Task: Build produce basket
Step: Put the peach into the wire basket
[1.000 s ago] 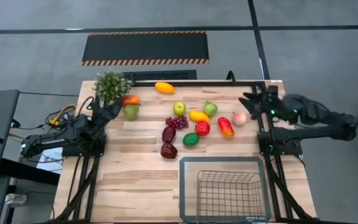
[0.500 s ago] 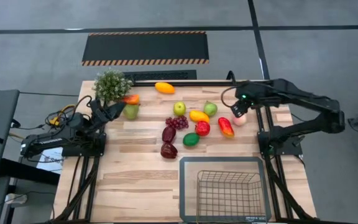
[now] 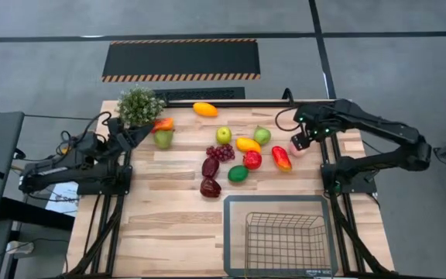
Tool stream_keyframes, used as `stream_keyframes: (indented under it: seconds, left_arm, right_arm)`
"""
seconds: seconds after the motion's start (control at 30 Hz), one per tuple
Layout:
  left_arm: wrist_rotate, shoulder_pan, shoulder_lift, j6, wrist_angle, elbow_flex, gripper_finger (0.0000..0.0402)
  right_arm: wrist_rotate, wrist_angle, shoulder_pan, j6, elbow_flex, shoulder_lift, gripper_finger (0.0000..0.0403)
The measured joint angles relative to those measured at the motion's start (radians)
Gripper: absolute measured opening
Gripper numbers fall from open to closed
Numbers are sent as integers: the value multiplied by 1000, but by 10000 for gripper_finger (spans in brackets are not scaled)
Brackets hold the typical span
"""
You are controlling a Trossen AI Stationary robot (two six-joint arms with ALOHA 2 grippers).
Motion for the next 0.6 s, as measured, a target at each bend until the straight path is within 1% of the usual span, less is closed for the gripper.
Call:
stream_keyframes:
  seconds: [0.1, 0.17, 0.3, 0.43, 0.6]
  left_arm:
    - [0, 0, 38, 1, -3, 8, 360]
    - [0, 0, 57, -2, -8, 8, 360]
    - [1, 0, 81, -7, -14, 8, 360]
    - [2, 0, 85, -7, -13, 8, 360]
    - [3, 0, 84, -7, -10, 9, 360]
  right_arm:
    - [-65, 81, -31, 50, -83, -2, 370]
    - [-86, 137, -53, 68, -130, -15, 377]
    - [-82, 216, -86, 75, -219, -18, 382]
    - [-70, 354, -109, 92, -283, 11, 382]
    - [-22, 441, -142, 64, -301, 77, 382]
